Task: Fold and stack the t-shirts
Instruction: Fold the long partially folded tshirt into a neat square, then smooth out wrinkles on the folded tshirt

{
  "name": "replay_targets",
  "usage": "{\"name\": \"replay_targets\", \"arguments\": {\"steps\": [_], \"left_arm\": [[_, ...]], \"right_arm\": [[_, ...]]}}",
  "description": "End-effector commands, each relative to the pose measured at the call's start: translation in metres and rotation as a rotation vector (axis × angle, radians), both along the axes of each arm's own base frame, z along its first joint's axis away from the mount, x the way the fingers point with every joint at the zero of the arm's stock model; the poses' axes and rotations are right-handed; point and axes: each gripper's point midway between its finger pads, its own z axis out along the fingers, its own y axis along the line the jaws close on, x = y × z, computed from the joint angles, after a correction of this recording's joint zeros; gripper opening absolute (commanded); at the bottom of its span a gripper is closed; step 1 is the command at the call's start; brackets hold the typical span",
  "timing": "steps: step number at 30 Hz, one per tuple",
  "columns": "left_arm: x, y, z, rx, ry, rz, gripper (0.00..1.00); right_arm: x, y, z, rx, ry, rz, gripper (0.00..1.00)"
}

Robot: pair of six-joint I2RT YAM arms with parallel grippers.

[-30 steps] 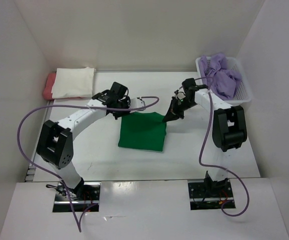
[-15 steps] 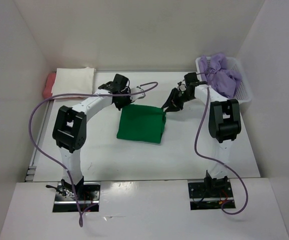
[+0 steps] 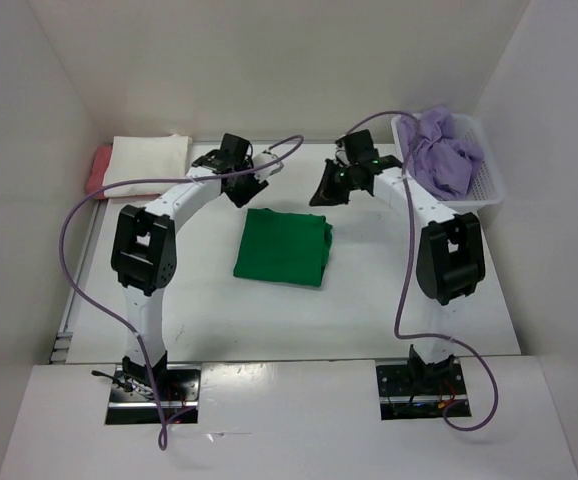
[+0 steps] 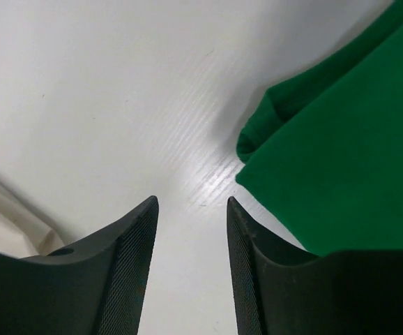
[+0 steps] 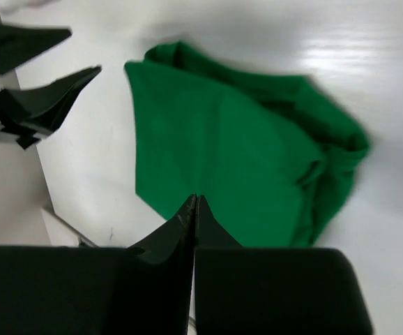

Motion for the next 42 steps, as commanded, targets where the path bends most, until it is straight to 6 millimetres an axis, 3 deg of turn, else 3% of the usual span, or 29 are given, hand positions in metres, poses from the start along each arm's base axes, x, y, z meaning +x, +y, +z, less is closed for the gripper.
{"name": "replay_targets", "arguments": {"steps": [1,4,6,9,10,11,12,13,14,15,18,19,21,23,25,26,28,30,39,42], "left_arm": [[-0.019,-0.027,0.034,-0.136,0.008,-0.073,0.52],[-0.034,-0.035,0.016,-0.101,0.047,-0.114,0.53],[-0.032,-0.031,0.01,-0.081,0.051,-0.1,0.54],[-0.034,-0.03,0.014,-0.092,0.039,-0.092,0.54],[-0.035,-0.03,0.024,-0.1,0.014,-0.093,0.54],[-0.034,-0.03,0.024,-0.094,0.01,-0.103,0.56],[-0.033,-0.033,0.033,-0.112,-0.006,-0.113,0.57],[-0.036,-0.043,0.038,-0.127,-0.005,-0.153,0.57],[-0.035,-0.047,0.038,-0.137,-0.006,-0.179,0.61],[-0.032,-0.058,0.046,-0.153,-0.024,-0.221,0.62],[-0.037,-0.099,0.048,-0.216,-0.017,-0.357,0.69],[-0.039,-0.121,0.057,-0.232,-0.045,-0.439,0.7],[-0.041,-0.139,0.047,-0.232,-0.037,-0.502,0.74],[-0.039,-0.16,0.043,-0.257,-0.036,-0.554,0.75],[-0.034,-0.168,0.03,-0.271,-0.014,-0.568,0.77],[-0.031,-0.181,0.038,-0.282,-0.041,-0.598,0.77],[-0.027,-0.189,0.025,-0.279,-0.028,-0.606,0.77],[-0.031,-0.205,0.027,-0.282,-0.033,-0.633,0.78],[-0.034,-0.213,-0.005,-0.281,0.032,-0.646,0.78],[-0.039,-0.215,-0.01,-0.296,0.057,-0.659,0.71]], "right_arm": [[-0.009,0.007,-0.03,-0.061,0.058,-0.02,0.0],[-0.003,0.01,-0.043,-0.061,0.08,-0.029,0.0],[-0.001,0.008,-0.058,-0.088,0.125,-0.036,0.0],[0.003,0.006,-0.027,-0.084,0.049,-0.031,0.04],[-0.003,0.0,-0.025,-0.101,0.043,-0.045,0.06],[-0.003,-0.011,-0.006,-0.127,-0.005,-0.105,0.08],[-0.01,-0.019,-0.006,-0.15,0.0,-0.137,0.08],[-0.025,-0.028,-0.022,-0.175,0.038,-0.162,0.08],[-0.03,-0.036,-0.012,-0.148,0.025,-0.203,0.08],[-0.041,-0.041,-0.028,-0.14,0.056,-0.21,0.14],[-0.063,-0.037,-0.053,-0.114,0.134,-0.176,0.35],[-0.068,-0.038,-0.059,-0.121,0.151,-0.176,0.36],[-0.078,-0.041,-0.073,-0.134,0.181,-0.175,0.36],[-0.078,-0.041,-0.073,-0.127,0.166,-0.175,0.37],[-0.075,-0.042,-0.07,-0.131,0.142,-0.174,0.37],[-0.078,-0.039,-0.073,-0.119,0.156,-0.151,0.37],[-0.076,-0.038,-0.081,-0.129,0.164,-0.142,0.37],[-0.078,-0.032,-0.082,-0.098,0.177,-0.117,0.37],[-0.088,-0.026,-0.097,-0.064,0.214,-0.086,0.4],[-0.09,-0.025,-0.102,-0.056,0.232,-0.087,0.41]]}}
